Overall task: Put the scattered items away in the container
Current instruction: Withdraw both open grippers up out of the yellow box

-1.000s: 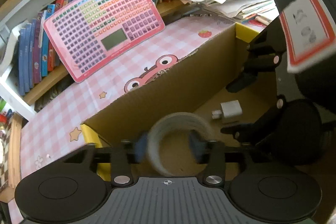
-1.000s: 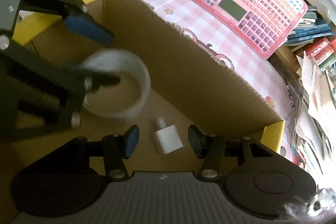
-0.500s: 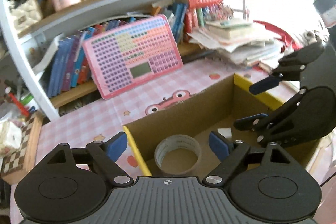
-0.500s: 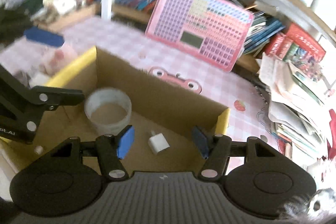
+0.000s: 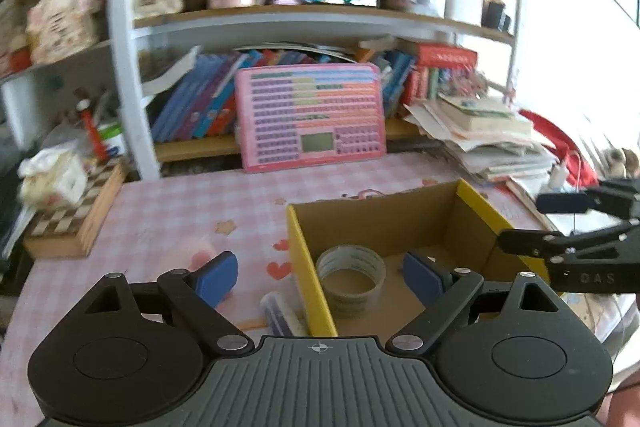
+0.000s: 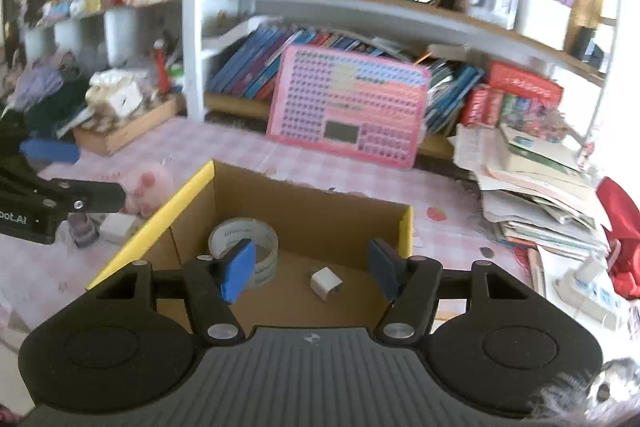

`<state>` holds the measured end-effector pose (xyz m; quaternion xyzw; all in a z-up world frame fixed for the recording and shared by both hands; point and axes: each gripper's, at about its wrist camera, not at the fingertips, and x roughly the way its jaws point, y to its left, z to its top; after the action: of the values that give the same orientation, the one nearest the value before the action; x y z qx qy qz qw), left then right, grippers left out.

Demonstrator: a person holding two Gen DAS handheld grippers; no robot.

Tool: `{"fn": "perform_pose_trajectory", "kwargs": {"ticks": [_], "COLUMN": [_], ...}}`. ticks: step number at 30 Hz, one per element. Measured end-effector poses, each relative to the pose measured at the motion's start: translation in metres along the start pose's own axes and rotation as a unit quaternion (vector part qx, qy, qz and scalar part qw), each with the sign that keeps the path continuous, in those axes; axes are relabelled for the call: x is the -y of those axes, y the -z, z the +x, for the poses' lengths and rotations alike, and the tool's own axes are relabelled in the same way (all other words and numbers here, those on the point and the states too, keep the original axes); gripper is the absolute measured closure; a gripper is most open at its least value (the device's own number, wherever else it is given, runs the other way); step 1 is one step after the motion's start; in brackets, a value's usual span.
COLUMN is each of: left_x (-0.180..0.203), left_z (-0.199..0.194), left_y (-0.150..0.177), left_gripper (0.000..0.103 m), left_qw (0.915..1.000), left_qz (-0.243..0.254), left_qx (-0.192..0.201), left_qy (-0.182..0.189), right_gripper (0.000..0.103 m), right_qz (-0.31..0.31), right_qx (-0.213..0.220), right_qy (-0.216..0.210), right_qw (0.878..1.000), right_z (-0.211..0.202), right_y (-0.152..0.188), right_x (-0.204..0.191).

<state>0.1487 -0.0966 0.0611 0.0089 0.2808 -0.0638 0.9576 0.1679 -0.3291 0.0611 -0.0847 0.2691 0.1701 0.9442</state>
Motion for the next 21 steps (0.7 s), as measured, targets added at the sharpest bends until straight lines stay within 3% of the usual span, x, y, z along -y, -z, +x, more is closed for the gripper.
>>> {"fn": "perform_pose_trajectory", "kwargs": {"ticks": [9, 21], "left_x": [0.003, 0.000], "left_z": [-0.041, -0.043], "left_y": [0.041, 0.067], "left_gripper": [0.008, 0.006], "left_qw": [0.9984, 0.9980], "left_qz": [0.012, -0.005], "left_qx": [0.022, -0.017], "left_qy": [-0.051, -0.061], "right_gripper": [0.036, 0.027], "right_qz": [0.039, 0.060], "right_qx": [0.030, -0.010], "right_qy": [0.042, 0.048], "right_qw": [0.998, 0.997], "right_z": [-0.038, -0.036], "right_y": [0.039, 0.070], "right_x": [-0.012, -0.026]}}
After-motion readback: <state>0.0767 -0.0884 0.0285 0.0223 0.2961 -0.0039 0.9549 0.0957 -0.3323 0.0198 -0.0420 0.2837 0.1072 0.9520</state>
